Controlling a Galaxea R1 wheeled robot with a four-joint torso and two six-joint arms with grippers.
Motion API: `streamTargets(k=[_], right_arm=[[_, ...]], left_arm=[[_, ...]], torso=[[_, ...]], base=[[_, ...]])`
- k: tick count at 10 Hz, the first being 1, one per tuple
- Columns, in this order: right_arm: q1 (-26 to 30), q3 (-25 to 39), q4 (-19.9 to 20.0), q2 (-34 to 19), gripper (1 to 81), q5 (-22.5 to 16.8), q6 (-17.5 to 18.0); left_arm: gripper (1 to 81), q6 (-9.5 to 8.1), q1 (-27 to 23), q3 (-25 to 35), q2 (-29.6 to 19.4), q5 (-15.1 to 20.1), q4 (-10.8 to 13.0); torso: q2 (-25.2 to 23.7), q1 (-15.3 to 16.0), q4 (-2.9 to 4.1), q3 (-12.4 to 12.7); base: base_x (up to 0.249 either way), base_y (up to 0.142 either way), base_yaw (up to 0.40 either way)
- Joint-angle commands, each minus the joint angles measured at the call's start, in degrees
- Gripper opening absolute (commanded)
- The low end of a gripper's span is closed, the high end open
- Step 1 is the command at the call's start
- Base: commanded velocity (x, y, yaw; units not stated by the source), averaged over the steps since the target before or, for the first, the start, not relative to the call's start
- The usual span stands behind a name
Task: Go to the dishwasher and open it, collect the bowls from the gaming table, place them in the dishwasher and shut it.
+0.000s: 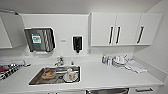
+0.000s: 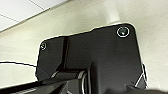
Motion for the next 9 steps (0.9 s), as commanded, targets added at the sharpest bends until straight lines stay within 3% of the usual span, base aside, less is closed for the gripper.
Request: streamTargets(k=[1,7,8,9], right_arm=[[3.09,0.52,-0.20,-0.87,81.1,-2.52,0.22],[3.45,6.24,0.07,-2.63,81.1,-3.57,0.66],[3.62,8.87,0.16,-4.30,81.1,-3.57,0.75],[3.71,14.99,0.16,-8.23,81.1,-3.57,1.27]], left_arm=[[81.1,0.34,-3.72,0.44,-0.67,3.24,-0.55],[81.1,0.51,-3.54,0.97,-1.64,2.98,-0.20],[81.1,0.51,-3.46,1.32,-1.90,2.54,-0.20],[81.1,0.51,-3.46,3.49,-3.39,1.75,-0.12]], torso=[[0.00,0.00,0.00,0.00],[0.00,-0.01,0.00,0.00],[-5.77,3.69,0.00,0.00],[-6.25,3.98,0.00,0.00]], base=[[0.000,0.000,0.000],[0.000,0.000,0.000],[0.000,0.000,0.000],[0.000,0.000,0.000]])
